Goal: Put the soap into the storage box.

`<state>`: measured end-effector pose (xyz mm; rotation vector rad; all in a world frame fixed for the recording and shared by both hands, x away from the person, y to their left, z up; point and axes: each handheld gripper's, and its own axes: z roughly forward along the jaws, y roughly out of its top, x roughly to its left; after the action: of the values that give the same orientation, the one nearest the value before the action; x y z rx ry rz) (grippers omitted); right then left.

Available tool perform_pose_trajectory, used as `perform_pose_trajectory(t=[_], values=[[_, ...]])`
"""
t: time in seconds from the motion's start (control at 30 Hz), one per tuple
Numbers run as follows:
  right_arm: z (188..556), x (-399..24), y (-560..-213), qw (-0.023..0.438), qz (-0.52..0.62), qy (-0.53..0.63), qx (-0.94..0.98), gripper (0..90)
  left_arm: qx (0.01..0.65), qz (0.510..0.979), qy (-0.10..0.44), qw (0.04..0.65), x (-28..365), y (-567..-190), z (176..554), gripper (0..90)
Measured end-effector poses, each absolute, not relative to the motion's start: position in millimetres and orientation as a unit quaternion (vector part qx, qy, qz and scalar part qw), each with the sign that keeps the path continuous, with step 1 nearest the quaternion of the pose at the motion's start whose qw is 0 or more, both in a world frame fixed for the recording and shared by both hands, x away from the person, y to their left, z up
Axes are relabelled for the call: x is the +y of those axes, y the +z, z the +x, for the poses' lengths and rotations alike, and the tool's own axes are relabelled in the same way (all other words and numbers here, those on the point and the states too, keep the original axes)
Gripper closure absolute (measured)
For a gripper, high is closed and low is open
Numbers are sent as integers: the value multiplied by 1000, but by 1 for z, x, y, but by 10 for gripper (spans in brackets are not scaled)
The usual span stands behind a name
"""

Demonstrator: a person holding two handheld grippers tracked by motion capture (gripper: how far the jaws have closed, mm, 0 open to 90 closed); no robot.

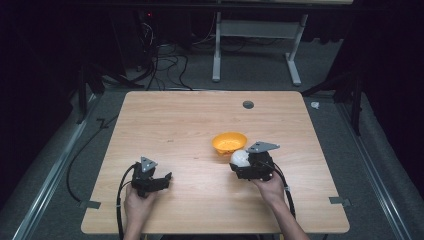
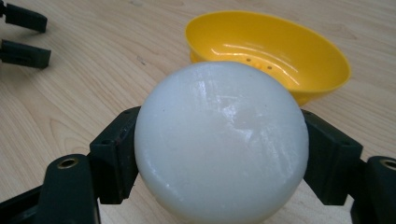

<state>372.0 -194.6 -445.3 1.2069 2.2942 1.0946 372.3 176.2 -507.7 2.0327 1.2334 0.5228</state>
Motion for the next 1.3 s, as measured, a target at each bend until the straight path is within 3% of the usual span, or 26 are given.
perform_pose_trajectory(t=[0.57, 1.3], values=[[391, -193, -419, 170, 416, 398, 800, 250, 475, 784, 200, 346, 176, -507, 372, 202], [423, -184, -410, 166, 424, 396, 798, 250, 476, 783, 200, 347, 176, -508, 372, 202]])
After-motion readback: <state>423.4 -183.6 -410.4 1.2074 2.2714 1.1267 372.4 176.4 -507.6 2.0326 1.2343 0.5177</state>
